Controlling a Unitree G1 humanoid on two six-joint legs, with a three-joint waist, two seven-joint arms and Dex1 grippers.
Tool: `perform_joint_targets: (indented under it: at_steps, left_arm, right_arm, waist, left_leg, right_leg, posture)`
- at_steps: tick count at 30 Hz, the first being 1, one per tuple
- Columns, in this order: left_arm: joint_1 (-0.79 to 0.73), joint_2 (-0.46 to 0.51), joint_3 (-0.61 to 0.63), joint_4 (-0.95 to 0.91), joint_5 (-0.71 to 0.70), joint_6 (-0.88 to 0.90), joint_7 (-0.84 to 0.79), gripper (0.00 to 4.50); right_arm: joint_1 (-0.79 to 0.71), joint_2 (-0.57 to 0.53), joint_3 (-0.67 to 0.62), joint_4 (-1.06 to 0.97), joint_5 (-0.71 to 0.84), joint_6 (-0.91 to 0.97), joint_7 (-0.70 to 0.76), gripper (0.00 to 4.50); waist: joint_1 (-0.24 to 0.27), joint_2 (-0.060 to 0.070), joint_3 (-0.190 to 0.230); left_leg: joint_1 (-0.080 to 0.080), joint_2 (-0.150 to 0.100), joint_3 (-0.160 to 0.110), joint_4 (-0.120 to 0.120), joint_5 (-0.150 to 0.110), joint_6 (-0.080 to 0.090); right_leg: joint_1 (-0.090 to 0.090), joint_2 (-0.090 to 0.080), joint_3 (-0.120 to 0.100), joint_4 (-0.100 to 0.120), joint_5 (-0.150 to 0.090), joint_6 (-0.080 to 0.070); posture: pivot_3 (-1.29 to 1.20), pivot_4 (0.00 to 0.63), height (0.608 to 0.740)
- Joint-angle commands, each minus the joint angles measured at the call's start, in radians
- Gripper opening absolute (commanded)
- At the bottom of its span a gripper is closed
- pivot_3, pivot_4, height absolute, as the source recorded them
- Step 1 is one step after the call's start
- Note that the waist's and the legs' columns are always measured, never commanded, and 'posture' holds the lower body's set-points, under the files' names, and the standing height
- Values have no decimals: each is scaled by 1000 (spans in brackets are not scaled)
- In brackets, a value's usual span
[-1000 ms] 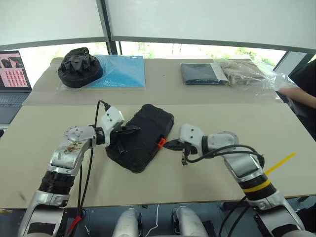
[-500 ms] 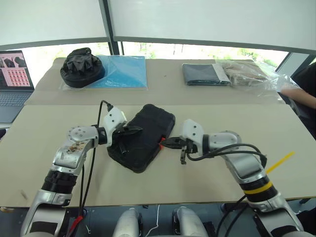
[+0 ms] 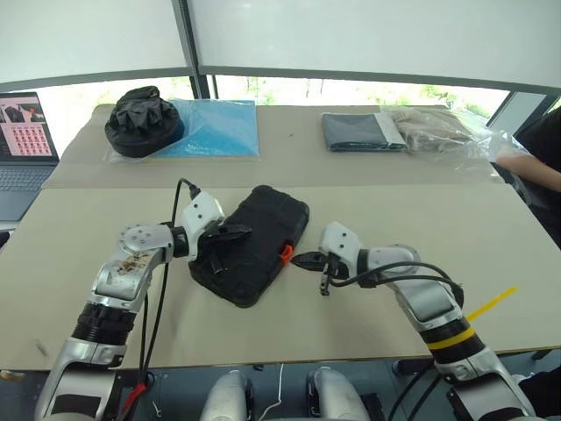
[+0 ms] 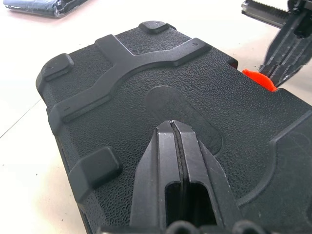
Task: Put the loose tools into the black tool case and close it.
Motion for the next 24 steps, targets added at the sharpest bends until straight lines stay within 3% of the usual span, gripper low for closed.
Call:
perform_joint_targets:
  at_steps: [1,24]
  left_arm:
    - [43,11,-49,43,37,34,-15,13]
    - [67,6,-58,52,42,42,-7,13]
  right_arm:
    - [-47,42,-4,1,12,-35,-9,0]
    - [-88,158,-10,68,-1,-61,-17,0]
  waist:
    - [-3,0,0]
    - [-6,0,0]
  left_leg:
    - [0,0,0,0,0,0]
    - [4,2,2,-1,0,0]
  right_leg:
    - [0,1,0,0,0,0]
    - [0,3,3,1,0,0]
  posture:
    - [0,150,740]
    - [0,150,740]
